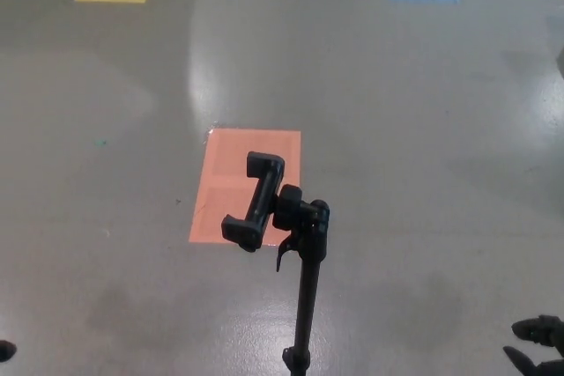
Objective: The robot uses its left hand to grab the top of a phone stand kept on the floor and tilt it upwards to adjust its angle
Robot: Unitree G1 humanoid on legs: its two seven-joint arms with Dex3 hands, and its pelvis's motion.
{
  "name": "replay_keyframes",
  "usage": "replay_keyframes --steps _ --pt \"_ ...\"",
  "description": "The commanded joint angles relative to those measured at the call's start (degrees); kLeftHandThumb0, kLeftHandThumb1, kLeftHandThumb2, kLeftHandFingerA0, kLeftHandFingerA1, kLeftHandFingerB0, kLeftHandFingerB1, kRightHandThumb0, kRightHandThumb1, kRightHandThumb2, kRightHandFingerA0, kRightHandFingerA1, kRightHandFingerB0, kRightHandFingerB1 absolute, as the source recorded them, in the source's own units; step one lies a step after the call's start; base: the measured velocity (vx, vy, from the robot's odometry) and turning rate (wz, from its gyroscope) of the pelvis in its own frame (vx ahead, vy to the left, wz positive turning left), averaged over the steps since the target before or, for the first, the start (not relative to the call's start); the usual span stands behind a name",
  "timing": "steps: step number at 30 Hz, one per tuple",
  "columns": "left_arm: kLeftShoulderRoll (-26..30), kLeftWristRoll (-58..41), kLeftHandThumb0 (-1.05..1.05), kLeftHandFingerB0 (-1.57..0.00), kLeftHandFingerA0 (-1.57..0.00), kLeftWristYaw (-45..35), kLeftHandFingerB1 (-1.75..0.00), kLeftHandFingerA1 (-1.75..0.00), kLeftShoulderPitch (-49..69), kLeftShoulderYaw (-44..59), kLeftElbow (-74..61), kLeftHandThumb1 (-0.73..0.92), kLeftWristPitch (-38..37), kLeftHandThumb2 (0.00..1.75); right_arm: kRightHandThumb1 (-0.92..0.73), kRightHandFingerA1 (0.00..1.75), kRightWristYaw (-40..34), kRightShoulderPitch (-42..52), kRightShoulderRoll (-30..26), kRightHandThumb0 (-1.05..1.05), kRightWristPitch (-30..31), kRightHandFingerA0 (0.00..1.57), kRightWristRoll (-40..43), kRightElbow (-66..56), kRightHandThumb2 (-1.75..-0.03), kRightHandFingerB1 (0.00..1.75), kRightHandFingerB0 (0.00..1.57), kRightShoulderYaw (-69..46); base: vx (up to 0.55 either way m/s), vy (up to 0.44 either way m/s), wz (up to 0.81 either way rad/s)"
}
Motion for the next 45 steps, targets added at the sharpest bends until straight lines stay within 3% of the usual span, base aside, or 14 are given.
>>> replay_keyframes --steps 1,8,9,11,13,14,15,18,24,25,26,27,29,45 --pt "1.1 0.75 -0.79 -0.06 -0.07 -1.87 -0.36 -0.4 1.21 -0.63 2.51 0.68 -3.82 0.97 -0.8 0.35 0.48 0.75 -0.84 -0.58 -2.77 0.18 -0.14 2.82 -0.64 0.29 0.19 0.2 0.0 0.0 0.0" --pt "1.21 0.28 -0.8 -0.05 -0.11 0.23 -0.31 -0.42 3.04 -0.04 2.71 0.68 -6.36 1.0 -0.82 0.37 -1.44 1.66 0.1 -0.63 -4.88 0.18 0.19 3.48 -0.66 0.29 0.18 -0.2 0.0 0.0 0.0" --pt "1.16 0.73 -0.81 -0.05 -0.12 1.41 -0.28 -0.42 3.47 -0.33 2.46 0.68 -7.96 0.99 -0.58 0.5 -1.81 2.05 0.16 -0.34 -5.34 0.01 0.19 3.6 -1.11 0.48 0.0 -0.3 0.0 0.0 0.0" --pt "1.19 1.06 -0.84 0.0 -0.11 2.87 -0.24 -0.43 3.88 -0.52 2.04 0.69 -10.5 1.02 -0.58 0.5 -2.36 2.4 0.35 -0.34 -6.06 0.01 0.08 3.83 -1.11 0.48 0.0 -0.33 0.0 0.0 0.0" --pt "1.23 1.75 -0.86 -0.02 -0.11 5.04 -0.24 -0.41 3.84 -1.17 0.93 0.67 -14.3 1.01 -0.58 0.5 -3.04 2.88 0.69 -0.34 -6.6 0.02 0.15 4.19 -1.11 0.48 0.0 -0.56 0.0 0.0 0.0" --pt "1.32 2.23 -0.82 -0.07 -0.16 5.78 -0.23 -0.27 3.67 -1.66 0.53 0.81 -15.07 0.65 -0.57 0.5 -3.14 2.89 0.72 -0.34 -6.61 0.02 0.1 4.29 -1.1 0.48 0.0 -0.56 0.0 0.0 0.0" --pt "1.57 3.34 -0.83 -0.04 -0.1 7.14 -0.28 -0.41 3.31 -2.68 -0.36 0.66 -16.49 0.98 -0.58 0.5 -2.94 2.92 0.77 -0.34 -6.68 0.02 0.28 4.36 -1.11 0.48 0.0 -0.74 0.0 0.0 0.0" --pt "2.43 6.03 -0.85 0.0 -0.11 10.06 -0.23 -0.43 2.4 -5.32 -3.41 0.69 -21.34 1.03 -0.58 0.5 -2.65 2.92 0.77 -0.34 -6.64 0.02 0.47 4.56 -1.1 0.48 0.0 -1.04 0.0 0.0 0.0" --pt "7.11 13.51 -0.86 0.0 -0.17 15.27 -0.19 -0.36 1.04 -10.64 -15.44 0.72 -29.84 1.06 -0.58 0.5 -2.59 2.9 0.44 -0.34 -6.57 0.03 0.02 4.75 -1.1 0.48 0.01 -0.86 0.0 0.0 0.0" --pt "8.51 15.44 -0.82 -0.01 -0.15 15.82 -0.2 -0.25 0.88 -11.36 -20.7 0.88 -30.78 0.68 -0.57 0.5 -2.47 2.76 0.21 -0.34 -6.7 0.03 -0.06 4.82 -1.1 0.48 0.01 -0.85 0.0 0.0 0.0" --pt "8.86 15.88 -0.82 -0.01 -0.15 15.98 -0.2 -0.25 0.89 -11.57 -22.05 0.88 -30.94 0.68 -0.57 0.5 -2.44 2.72 0.15 -0.34 -6.71 0.03 -0.09 4.84 -1.1 0.48 0.01 -0.85 0.0 0.0 0.0" --pt "9.36 16.26 -0.81 -0.01 -0.17 16.09 -0.2 -0.26 1.04 -11.75 -24.0 0.86 -31.3 0.67 -0.81 0.37 -2.46 2.73 0.12 -0.61 -6.73 0.2 -0.14 4.86 -0.64 0.29 0.16 -0.83 0.0 0.0 0.0" --pt "10.22 16.85 -0.83 -0.01 -0.13 15.99 -0.21 -0.42 1.44 -11.71 -28.05 0.66 -32.09 1.0 -0.81 0.36 -2.51 2.8 0.03 -0.6 -6.68 0.2 -0.42 4.78 -0.64 0.29 0.16 -0.59 0.0 0.0 0.0" --pt "16.27 26.93 -0.88 0.0 -0.14 13.32 -0.12 -0.31 -4.22 -15.32 -51.64 0.64 -30.24 0.97 -0.8 0.35 -1.42 1.33 -0.28 -0.58 -5.03 0.18 -0.38 4.59 -0.64 0.29 0.17 -0.6 0.0 0.0 0.0"
